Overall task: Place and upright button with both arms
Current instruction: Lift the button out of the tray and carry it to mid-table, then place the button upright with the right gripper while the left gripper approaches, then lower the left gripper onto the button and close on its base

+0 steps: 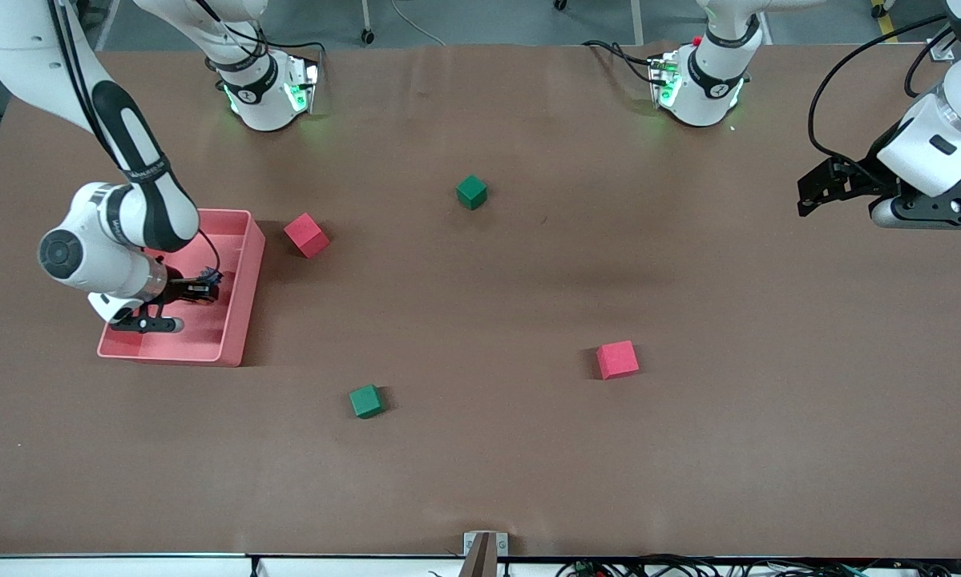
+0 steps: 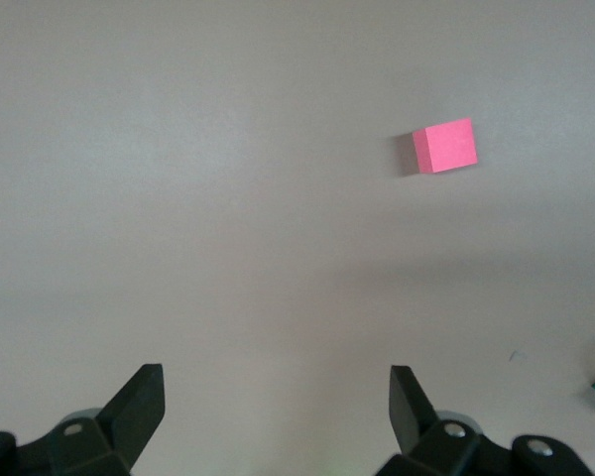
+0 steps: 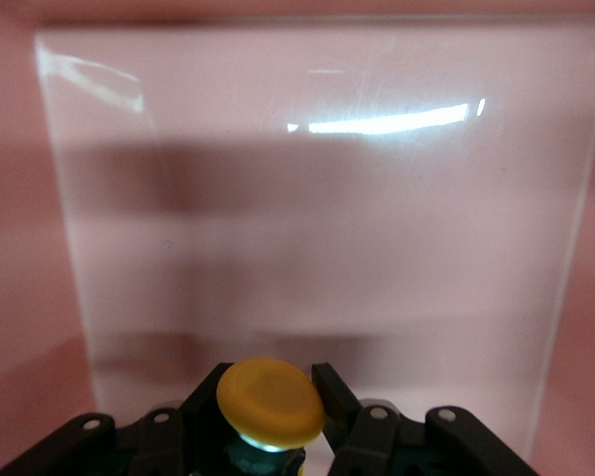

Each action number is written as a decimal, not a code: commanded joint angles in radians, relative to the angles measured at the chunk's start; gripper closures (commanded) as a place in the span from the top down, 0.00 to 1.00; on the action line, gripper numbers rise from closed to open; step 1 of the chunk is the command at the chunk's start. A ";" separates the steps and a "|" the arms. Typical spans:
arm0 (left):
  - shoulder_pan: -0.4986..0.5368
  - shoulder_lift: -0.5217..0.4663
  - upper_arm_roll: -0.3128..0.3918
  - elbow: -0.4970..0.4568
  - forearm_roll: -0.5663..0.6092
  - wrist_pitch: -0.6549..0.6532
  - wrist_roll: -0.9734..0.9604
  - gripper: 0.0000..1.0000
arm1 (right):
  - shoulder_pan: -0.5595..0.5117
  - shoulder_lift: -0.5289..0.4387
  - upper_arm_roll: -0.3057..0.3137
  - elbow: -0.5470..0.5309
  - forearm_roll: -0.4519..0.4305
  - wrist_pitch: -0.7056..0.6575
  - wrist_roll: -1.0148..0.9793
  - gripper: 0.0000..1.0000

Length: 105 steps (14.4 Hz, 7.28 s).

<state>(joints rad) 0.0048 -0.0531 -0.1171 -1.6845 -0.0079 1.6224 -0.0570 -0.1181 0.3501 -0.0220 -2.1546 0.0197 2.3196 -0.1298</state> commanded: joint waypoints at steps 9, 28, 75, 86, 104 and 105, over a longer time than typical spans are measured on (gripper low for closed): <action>0.006 0.001 -0.003 0.014 0.017 0.010 0.055 1.00 | 0.228 -0.080 0.011 0.478 0.037 -0.638 0.155 0.04; 0.004 0.036 -0.003 0.014 0.014 0.017 0.034 1.00 | 0.888 0.401 0.010 0.792 0.048 -0.229 0.350 0.04; -0.606 0.740 -0.072 0.178 0.090 0.658 -0.762 1.00 | 0.130 -0.487 -0.044 0.457 -0.056 -0.749 0.162 1.00; -0.671 0.884 -0.070 0.218 0.212 0.700 -0.873 0.99 | 0.133 -0.487 -0.041 0.464 -0.043 -0.761 0.090 1.00; -0.677 0.923 -0.070 0.250 0.210 0.714 -0.946 0.57 | 0.160 -0.487 -0.047 0.466 -0.061 -0.753 0.010 1.00; -0.680 0.923 -0.070 0.252 0.212 0.714 -0.946 0.54 | 0.147 -0.487 -0.058 0.467 -0.060 -0.756 -0.008 1.00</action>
<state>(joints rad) -0.6644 0.8464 -0.1893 -1.4683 0.1814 2.3321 -0.9783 0.0484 -0.1088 -0.0688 -1.6711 -0.0282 1.5641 -0.1000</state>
